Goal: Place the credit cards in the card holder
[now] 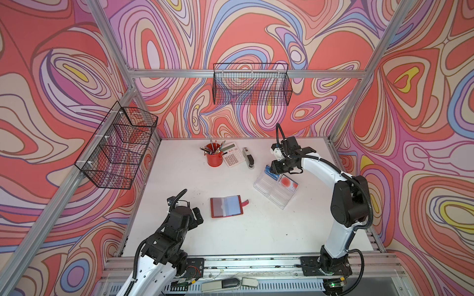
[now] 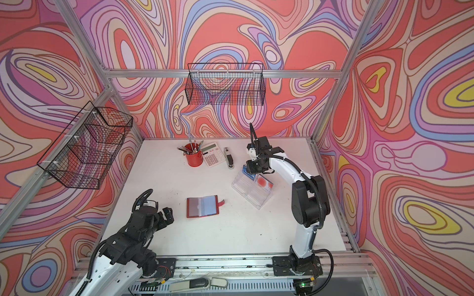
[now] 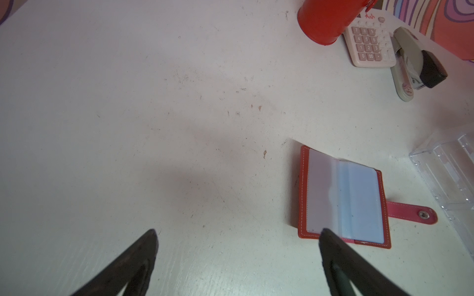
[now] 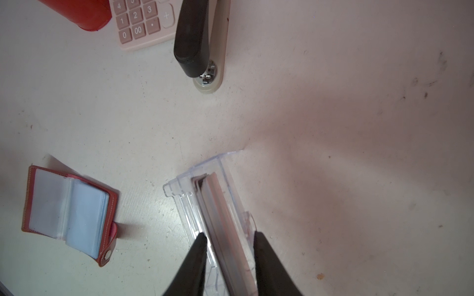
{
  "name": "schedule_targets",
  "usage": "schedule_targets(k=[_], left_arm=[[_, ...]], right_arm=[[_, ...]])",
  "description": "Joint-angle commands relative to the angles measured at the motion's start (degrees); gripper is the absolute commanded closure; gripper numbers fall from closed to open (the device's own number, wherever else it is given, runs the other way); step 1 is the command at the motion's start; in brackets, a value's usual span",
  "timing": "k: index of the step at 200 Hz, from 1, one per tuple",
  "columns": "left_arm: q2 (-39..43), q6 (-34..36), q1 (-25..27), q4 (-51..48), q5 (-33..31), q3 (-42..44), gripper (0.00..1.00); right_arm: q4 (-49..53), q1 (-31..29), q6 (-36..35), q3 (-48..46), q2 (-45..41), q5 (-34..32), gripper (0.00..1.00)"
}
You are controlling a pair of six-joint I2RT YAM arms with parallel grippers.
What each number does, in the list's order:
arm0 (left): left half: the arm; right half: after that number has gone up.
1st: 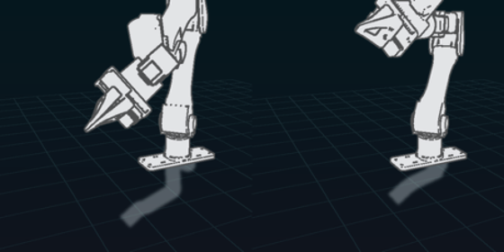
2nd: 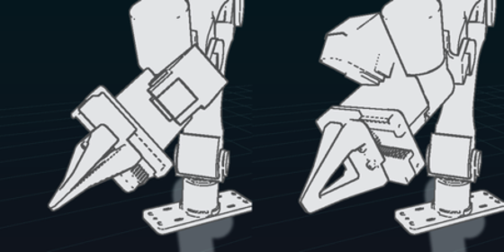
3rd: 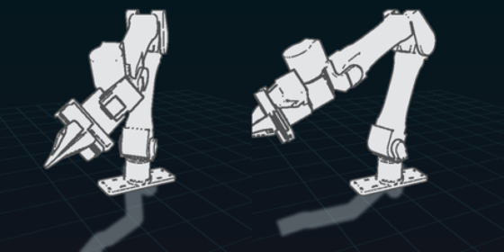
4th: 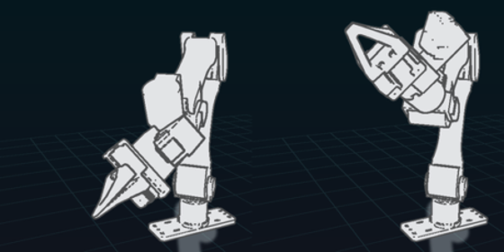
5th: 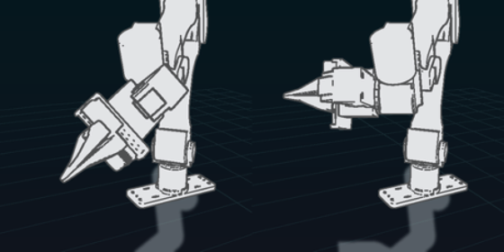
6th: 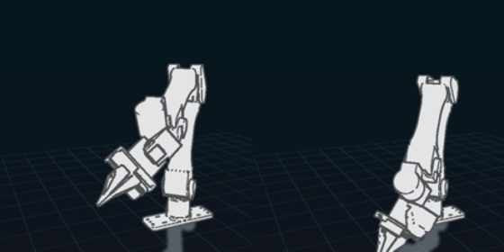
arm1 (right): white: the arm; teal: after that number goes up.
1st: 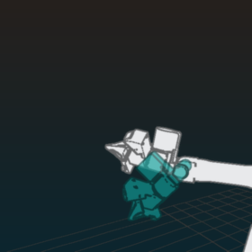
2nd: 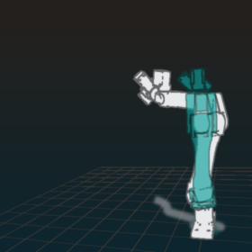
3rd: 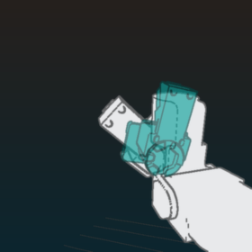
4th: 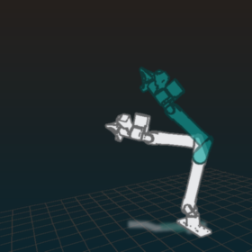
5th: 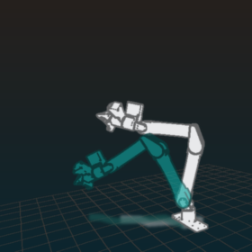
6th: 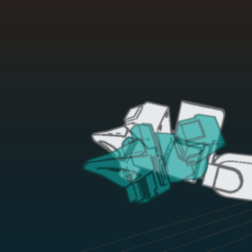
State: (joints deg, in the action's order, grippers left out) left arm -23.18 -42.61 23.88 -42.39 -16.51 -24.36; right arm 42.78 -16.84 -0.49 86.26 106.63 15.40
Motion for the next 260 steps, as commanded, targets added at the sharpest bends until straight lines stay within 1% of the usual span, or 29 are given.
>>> schedule_targets(k=[1, 46, 96, 153, 260], left_arm=[[0.0, -0.1, -0.3, -0.1, -0.4, -0.2, 0.00], [0.0, -0.2, -0.3, -0.2, -0.7, -0.2, 0.00], [-0.1, -0.2, -0.3, -0.2, -0.7, -0.2, 0.00], [-0.1, -0.3, -0.3, -0.3, -0.8, -0.2, 0.00], [-0.4, -0.3, -0.3, -0.3, -1.0, -0.3, 0.00]], right_arm=[[0.2, -0.1, -0.6, 1.0, 0.1, 1.3, 0.67], [0.7, -0.3, -0.7, 1.4, 1.8, 0.4, 0.65], [1.2, -0.8, -0.6, 2.0, 3.0, 0.1, 0.66], [0.1, -0.8, -0.6, 1.3, 1.3, 1.0, 0.70], [-0.7, -0.9, -0.7, 0.8, -0.7, 2.8, 0.71]])
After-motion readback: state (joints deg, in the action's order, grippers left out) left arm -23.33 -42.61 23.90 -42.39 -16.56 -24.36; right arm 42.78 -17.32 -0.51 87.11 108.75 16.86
